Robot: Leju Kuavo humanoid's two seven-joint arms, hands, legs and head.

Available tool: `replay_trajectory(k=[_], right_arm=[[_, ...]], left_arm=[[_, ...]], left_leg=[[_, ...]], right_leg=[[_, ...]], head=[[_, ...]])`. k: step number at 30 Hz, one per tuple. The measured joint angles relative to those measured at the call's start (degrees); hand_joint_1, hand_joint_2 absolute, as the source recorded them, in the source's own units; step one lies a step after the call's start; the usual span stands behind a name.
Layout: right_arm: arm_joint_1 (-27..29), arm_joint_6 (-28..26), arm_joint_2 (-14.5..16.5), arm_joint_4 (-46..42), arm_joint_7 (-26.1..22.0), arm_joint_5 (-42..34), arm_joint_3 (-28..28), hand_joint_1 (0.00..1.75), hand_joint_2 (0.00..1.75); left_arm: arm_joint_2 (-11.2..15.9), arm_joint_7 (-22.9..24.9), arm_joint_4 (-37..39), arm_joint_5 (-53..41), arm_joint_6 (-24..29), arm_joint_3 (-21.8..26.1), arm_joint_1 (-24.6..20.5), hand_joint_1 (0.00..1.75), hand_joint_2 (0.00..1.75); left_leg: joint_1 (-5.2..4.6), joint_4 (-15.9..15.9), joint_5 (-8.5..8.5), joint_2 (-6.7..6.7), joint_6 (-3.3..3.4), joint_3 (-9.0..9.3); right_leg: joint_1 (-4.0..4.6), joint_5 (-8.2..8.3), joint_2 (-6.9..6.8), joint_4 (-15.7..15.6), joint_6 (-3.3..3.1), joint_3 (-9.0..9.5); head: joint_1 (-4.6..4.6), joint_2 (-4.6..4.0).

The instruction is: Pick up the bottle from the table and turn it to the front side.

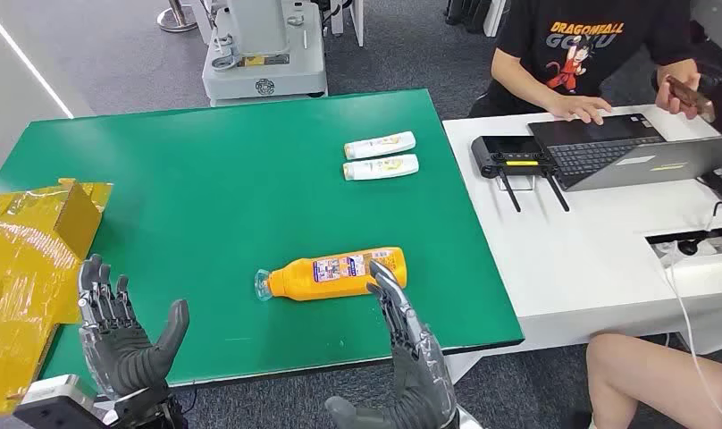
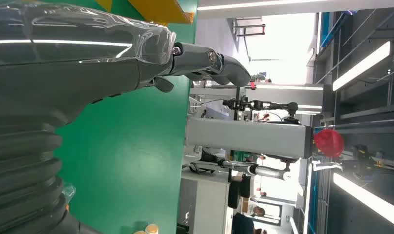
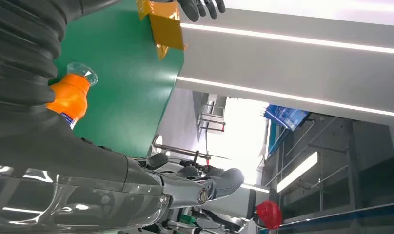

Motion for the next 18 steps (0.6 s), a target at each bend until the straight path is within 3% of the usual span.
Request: replay_trajectory(k=[9, 14, 18], right_arm=[[-0.1, -0.7, 0.0, -0.1, 1.4, 1.9, 0.0, 0.0, 1.75], [-0.1, 0.0, -1.2, -2.3, 11.1, 15.6, -2.5, 0.0, 1.75], [0.0, 5.3, -4.5, -5.0, 14.3, 24.0, -9.5, 0.0, 1.75]], left_arm=[[0.0, 0.0, -0.1, -0.2, -0.3, 0.0, 0.1, 0.0, 1.75], [0.0, 0.0, -0.9, -0.1, -1.5, 0.0, 1.2, 0.0, 1.75], [0.0, 0.2, -1.5, 0.0, -3.1, 0.2, 1.6, 0.0, 1.75]], left_leg=[[0.0, 0.0, 0.0, 0.0, 0.0, 0.0], [-0.01, 0.0, -0.01, 0.0, 0.01, 0.0], [-0.04, 0.0, -0.02, -0.03, 0.04, 0.0]], right_leg=[[0.0, 0.0, 0.0, 0.0, 0.0, 0.0], [0.0, 0.0, 0.0, 0.0, 0.0, 0.0], [-0.03, 0.0, -0.02, 0.0, 0.03, 0.02]], head=[[0.0, 0.0], [-0.02, 0.0], [-0.01, 0.0]])
